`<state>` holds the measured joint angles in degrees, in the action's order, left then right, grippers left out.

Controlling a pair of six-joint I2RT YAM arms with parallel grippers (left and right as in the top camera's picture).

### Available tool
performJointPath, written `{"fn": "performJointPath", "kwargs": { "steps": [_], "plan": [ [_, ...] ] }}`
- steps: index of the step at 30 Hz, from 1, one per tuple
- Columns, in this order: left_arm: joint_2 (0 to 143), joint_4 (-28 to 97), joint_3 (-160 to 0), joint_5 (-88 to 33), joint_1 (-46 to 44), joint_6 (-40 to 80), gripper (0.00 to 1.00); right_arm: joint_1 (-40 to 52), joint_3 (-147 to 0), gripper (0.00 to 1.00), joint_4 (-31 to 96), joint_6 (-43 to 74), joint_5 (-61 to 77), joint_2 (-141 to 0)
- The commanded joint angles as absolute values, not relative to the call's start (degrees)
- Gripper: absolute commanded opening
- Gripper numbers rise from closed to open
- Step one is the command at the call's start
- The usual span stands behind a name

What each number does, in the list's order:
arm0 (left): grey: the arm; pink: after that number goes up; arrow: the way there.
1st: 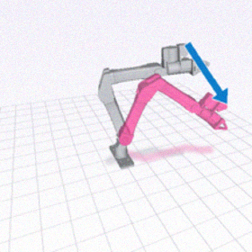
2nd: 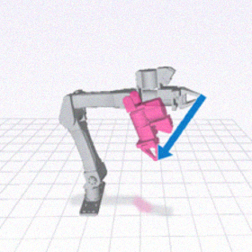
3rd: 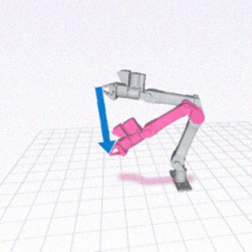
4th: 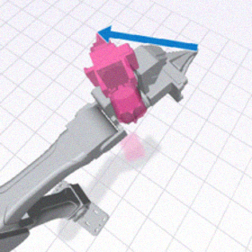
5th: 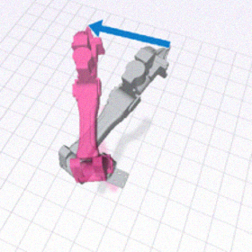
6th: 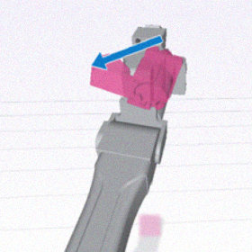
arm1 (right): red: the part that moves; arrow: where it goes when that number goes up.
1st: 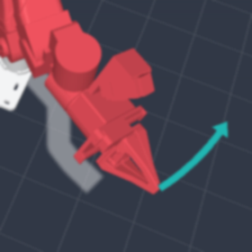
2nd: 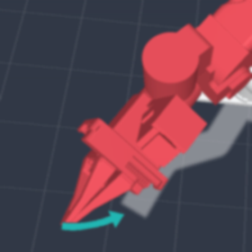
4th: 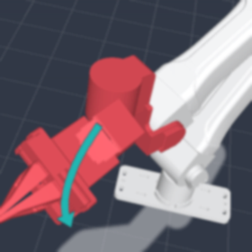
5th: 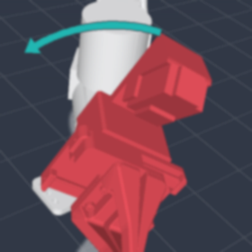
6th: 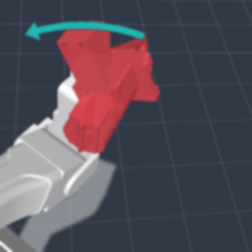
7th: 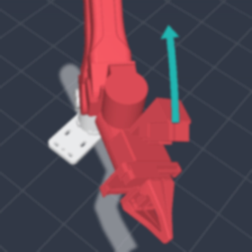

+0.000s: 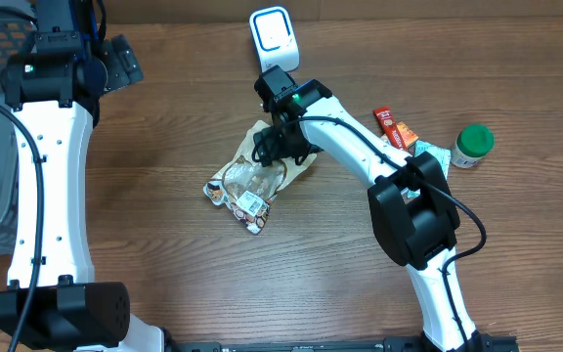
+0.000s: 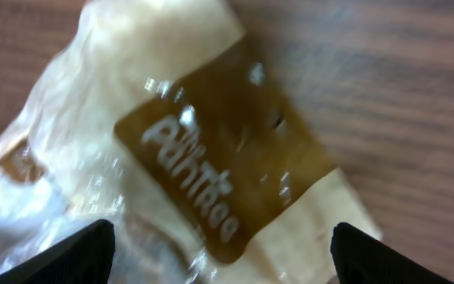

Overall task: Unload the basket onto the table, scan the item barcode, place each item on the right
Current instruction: 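Lift the snack bag toward the white scanner with the right gripper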

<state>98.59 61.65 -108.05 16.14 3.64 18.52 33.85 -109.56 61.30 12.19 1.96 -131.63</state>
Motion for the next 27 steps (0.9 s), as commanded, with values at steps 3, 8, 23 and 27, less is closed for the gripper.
{"fn": "performJointPath", "kwargs": {
  "steps": [3,8,23,27],
  "plan": [
    [99.13,61.52,-108.49,16.91,3.31,19.33,1.0,34.0,-109.32,0.91,62.94,12.36,9.13,-131.7],
    [99.13,61.49,-108.49,16.91,3.31,19.33,1.0,34.11,-109.32,0.92,62.46,12.12,7.99,-131.7],
    [99.13,61.49,-108.49,16.91,3.31,19.33,1.0,33.32,-106.94,1.0,59.46,12.14,10.87,-131.81],
    [99.13,61.49,-108.49,16.91,3.31,19.33,1.0,33.43,-105.45,1.0,62.78,12.14,15.55,-131.81]
  ]
}}
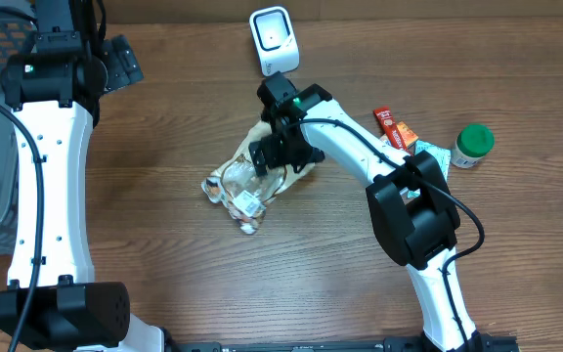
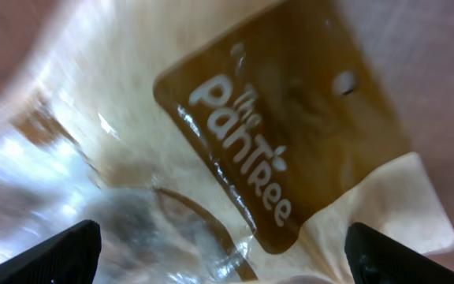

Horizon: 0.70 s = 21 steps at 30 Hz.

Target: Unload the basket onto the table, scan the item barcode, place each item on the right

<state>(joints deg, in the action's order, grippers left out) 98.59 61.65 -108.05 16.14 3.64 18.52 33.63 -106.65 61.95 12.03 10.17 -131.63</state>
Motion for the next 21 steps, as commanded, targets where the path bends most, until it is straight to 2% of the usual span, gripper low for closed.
{"fn": "performJointPath", "kwargs": {
  "steps": [1,4,7,11,17,21],
  "plan": [
    [99.13,61.49,-108.49,16.91,3.31,19.33,1.0,33.43,-105.25,1.0,63.66,12.14,17.3,-131.81],
    [99.13,61.49,-108.49,16.91,3.31,19.33,1.0,33.43,-105.21,1.0,67.07,12.12,23.46,-131.81],
    [99.13,61.49,-108.49,16.91,3.31,19.33,1.0,33.28,-105.23,1.0,69.43,12.14,23.44,-131.81],
    [99.13,61.49,-108.49,16.91,3.31,19.33,1.0,31.92,-106.72,0.9,69.87,12.84,23.46,-131.7],
    [99.13,61.49,-108.49,16.91,3.31,19.33,1.0,30.94,-113.67,0.89,71.75,13.72,23.42,-131.04],
    [99.13,61.49,-108.49,16.91,3.31,19.33,1.0,31.9,-114.78,0.89,72.14,13.72,18.76,-131.04]
  ]
}}
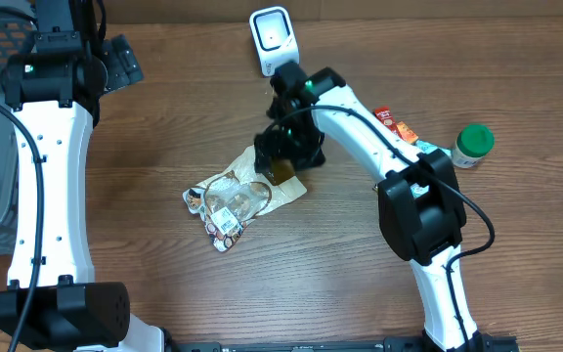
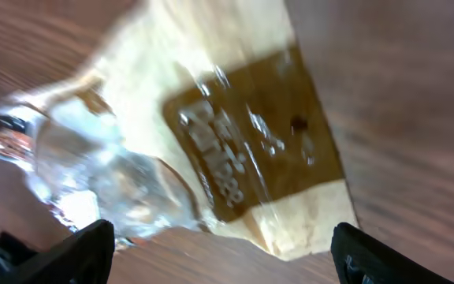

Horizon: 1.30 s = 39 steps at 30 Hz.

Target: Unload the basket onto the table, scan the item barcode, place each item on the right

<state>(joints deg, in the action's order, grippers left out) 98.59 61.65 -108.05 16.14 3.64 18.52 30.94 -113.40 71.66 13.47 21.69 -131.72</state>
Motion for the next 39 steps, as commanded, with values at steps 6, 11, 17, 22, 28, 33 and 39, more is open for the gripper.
{"fn": "performJointPath", "kwargs": {
  "steps": [6,11,17,22,28,33,39],
  "plan": [
    [99.13,61.52,-108.49,16.91,3.31,19.33,1.0,35.44,-114.34,0.89,72.12,13.74,6.76,-131.17],
    [99.13,61.49,-108.49,16.91,3.31,19.33,1.0,39.05,-112.57,0.89,68.29,13.65,1.69,-131.33],
    [99.13,61.49,-108.49,16.91,3.31,19.33,1.0,41.21,-108.25,0.9,63.42,13.45,-1.89,-131.7],
    [99.13,61.49,-108.49,16.91,3.31,19.33,1.0,41.19,-104.07,0.93,61.06,13.45,-2.24,-131.83],
    [99.13,61.49,-108.49,16.91,3.31,19.33,1.0,41.19,-98.41,0.93,57.78,13.47,0.08,-131.83],
    [99.13,61.49,-108.49,16.91,3.31,19.33,1.0,41.08,-96.88,0.41,56.45,13.5,0.14,-131.76],
    [99.13,61.49,-108.49,16.91,3.31,19.33,1.0,40.36,-101.21,0.04,60.23,13.47,0.08,-130.13]
  ]
}}
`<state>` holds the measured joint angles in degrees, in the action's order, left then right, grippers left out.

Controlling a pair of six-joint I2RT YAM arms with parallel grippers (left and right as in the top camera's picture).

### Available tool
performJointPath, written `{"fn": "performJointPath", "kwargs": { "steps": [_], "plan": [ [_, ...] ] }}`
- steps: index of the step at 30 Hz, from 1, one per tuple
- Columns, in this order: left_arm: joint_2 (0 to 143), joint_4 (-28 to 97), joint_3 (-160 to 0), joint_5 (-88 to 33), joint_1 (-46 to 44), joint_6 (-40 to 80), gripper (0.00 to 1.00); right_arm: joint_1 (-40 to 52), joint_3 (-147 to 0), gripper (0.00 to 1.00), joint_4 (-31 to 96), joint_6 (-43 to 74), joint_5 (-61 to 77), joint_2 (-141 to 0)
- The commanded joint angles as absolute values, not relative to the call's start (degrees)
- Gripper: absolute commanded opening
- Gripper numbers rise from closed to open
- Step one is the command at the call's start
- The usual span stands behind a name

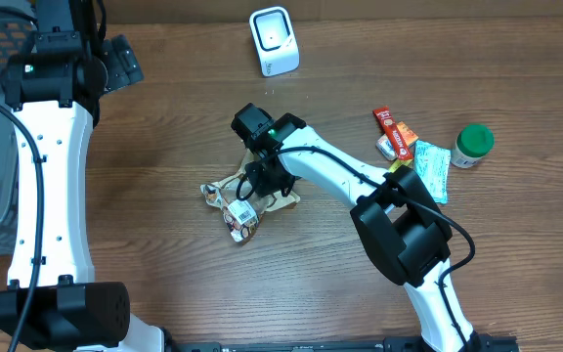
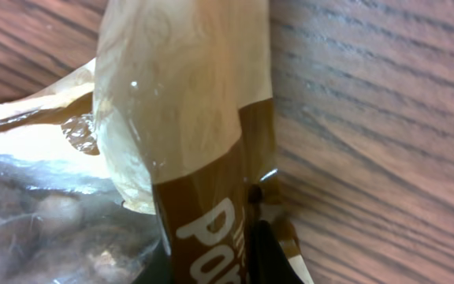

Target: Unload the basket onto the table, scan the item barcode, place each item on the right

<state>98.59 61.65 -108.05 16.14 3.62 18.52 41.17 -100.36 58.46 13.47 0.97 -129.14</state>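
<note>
The snack bag (image 1: 235, 203), clear with a brown "Pantree" header, lies crumpled mid-table with a white barcode label (image 1: 241, 213) facing up. My right gripper (image 1: 265, 178) is down at the bag's right end. In the right wrist view the right gripper (image 2: 211, 256) is shut on the brown header (image 2: 203, 213), folded between the dark fingers (image 2: 270, 256). The white scanner (image 1: 274, 39) stands at the far edge. My left gripper (image 1: 122, 61) stays at the far left, its jaws too unclear to read.
Red packets (image 1: 395, 131), a teal packet (image 1: 430, 168) and a green-lidded jar (image 1: 474, 144) lie at the right. A grey basket stands at the left edge. Bare wooden table (image 1: 164, 127) lies between the bag and the scanner.
My right gripper was open above the brown header; now it is lower and farther left, shut on that header. The bag is more bunched and has shifted slightly right.
My right gripper hovered open over the bag just below the scanner. Across the following moments the bag lay farther left and nearer the front, flat, with the gripper open above its header. Now the gripper pinches the header and the bag is crumpled.
</note>
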Motion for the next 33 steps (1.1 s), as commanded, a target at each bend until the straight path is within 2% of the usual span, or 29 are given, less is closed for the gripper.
{"fn": "performJointPath", "kwargs": {
  "steps": [1,8,11,13,14,15,16,17,18,19,20,23,24,25,27,33],
  "plan": [
    [99.13,61.49,-108.49,16.91,3.31,19.33,1.0,40.03,-102.56,0.04,61.34,13.45,0.08,-129.16],
    [99.13,61.49,-108.49,16.91,3.31,19.33,1.0,39.51,-106.91,0.05,61.63,13.54,0.05,-122.15],
    [99.13,61.52,-108.49,16.91,3.31,19.33,1.0,39.27,-106.91,0.27,61.39,16.86,0.14,-121.62],
    [99.13,61.52,-108.49,16.91,3.31,19.33,1.0,39.09,-106.89,0.26,61.87,18.59,0.36,-121.67],
    [99.13,61.52,-108.49,16.91,3.31,19.33,1.0,39.03,-106.87,0.33,61.95,19.79,0.34,-121.69],
    [99.13,61.52,-108.49,16.91,3.31,19.33,1.0,38.92,-106.87,0.96,61.95,21.39,0.32,-121.67],
    [99.13,61.49,-108.49,16.91,3.31,19.33,1.0,38.87,-106.87,1.0,61.78,21.71,0.36,-121.67],
    [99.13,61.49,-108.49,16.91,3.31,19.33,1.0,38.87,-106.87,0.97,61.45,21.67,0.73,-121.67],
    [99.13,61.49,-108.49,16.91,3.31,19.33,1.0,38.87,-106.87,0.58,61.1,21.65,0.95,-121.67],
    [99.13,61.49,-108.49,16.91,3.31,19.33,1.0,38.87,-106.87,0.24,60.86,21.65,0.93,-121.67],
    [99.13,61.49,-108.49,16.91,3.31,19.33,1.0,38.87,-106.87,0.04,60.75,21.65,0.93,-121.67],
    [99.13,61.49,-108.49,16.91,3.31,19.33,1.0,38.85,-106.87,0.04,60.75,21.65,0.93,-121.67],
    [99.13,61.49,-108.49,16.91,3.31,19.33,1.0,38.85,-106.87,0.35,60.75,21.65,0.93,-121.67],
    [99.13,61.49,-108.49,16.91,3.31,19.33,1.0,38.85,-106.87,0.6,60.8,21.65,0.93,-121.67],
    [99.13,61.52,-108.49,16.91,3.31,19.33,1.0,38.85,-106.87,0.65,60.58,21.67,0.43,-121.67],
    [99.13,61.49,-108.49,16.91,3.31,19.33,1.0,38.87,-106.85,0.65,55.64,22.2,-2.37,-122.15]
  ]
}}
